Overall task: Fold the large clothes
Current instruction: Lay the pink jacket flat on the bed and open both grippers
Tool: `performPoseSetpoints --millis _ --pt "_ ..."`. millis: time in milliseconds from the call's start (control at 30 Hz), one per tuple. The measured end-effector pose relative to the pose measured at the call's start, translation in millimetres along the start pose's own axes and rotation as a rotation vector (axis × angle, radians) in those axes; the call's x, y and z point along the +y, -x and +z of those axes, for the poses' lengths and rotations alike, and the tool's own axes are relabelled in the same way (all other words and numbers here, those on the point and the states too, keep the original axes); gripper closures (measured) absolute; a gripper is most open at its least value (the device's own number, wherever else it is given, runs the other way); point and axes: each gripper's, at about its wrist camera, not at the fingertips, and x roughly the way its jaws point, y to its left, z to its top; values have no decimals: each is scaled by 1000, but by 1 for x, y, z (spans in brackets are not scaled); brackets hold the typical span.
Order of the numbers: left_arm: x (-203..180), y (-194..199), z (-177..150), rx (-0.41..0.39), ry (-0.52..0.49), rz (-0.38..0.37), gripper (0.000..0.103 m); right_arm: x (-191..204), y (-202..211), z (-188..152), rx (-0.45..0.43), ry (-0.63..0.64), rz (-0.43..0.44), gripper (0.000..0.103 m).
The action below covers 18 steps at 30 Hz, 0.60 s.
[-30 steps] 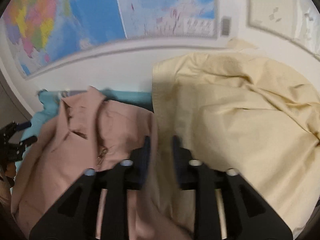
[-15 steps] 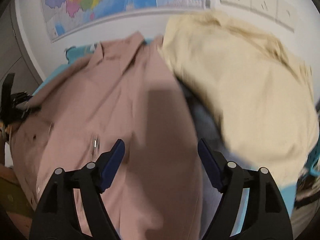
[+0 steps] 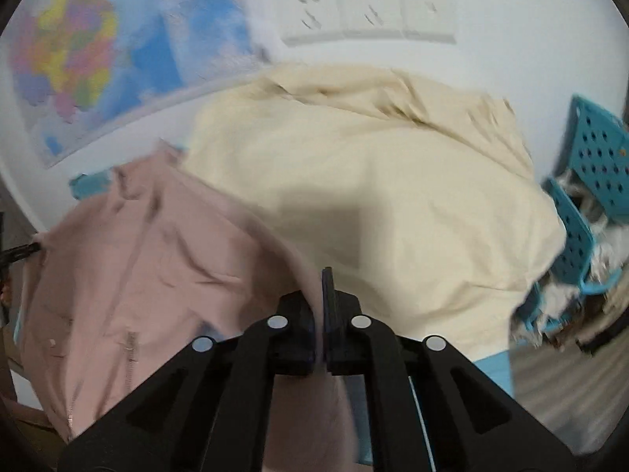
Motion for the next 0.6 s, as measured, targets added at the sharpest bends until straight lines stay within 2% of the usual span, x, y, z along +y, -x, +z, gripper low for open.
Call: performPoseSetpoints --millis 33,67,100,167,200,267,300,367,467,500,533,600 --pt "2 3 -1 -15 7 3 45 -5 -8 0 27 -8 -60 77" --pt "3 8 -3 -42 5 -19 45 -8 -18 -1 63 -28 -123 58" --pt "2 14 -3 -63 -5 -56 45 -8 -19 -1 67 -43 -129 53" --pt "-1 33 -5 -115 -20 -123 45 4 -6 -3 -1 -22 -44 50" --pt "-7 45 -6 -150 -49 -159 45 14 2 -4 -29 15 -26 41" --pt "-23 66 -8 -205 -107 -201 44 28 16 -11 -69 86 -22 33" --pt "-30 72 -9 -222 -130 -226 44 39 22 -18 -68 122 8 29" --pt "-48 89 -14 -275 -201 -309 43 51 24 -29 -39 165 51 28" --pt "-82 103 -23 -326 -301 -382 34 62 16 -54 28 246 -13 23" --pt "-93 105 -25 -326 -327 -398 33 61 7 -65 69 256 -53 24" --pt "-107 104 -27 -317 -353 -414 33 59 -1 -71 103 249 -65 30" --pt "-127 102 -29 -300 -389 -457 33 47 -13 -82 168 196 -16 83"
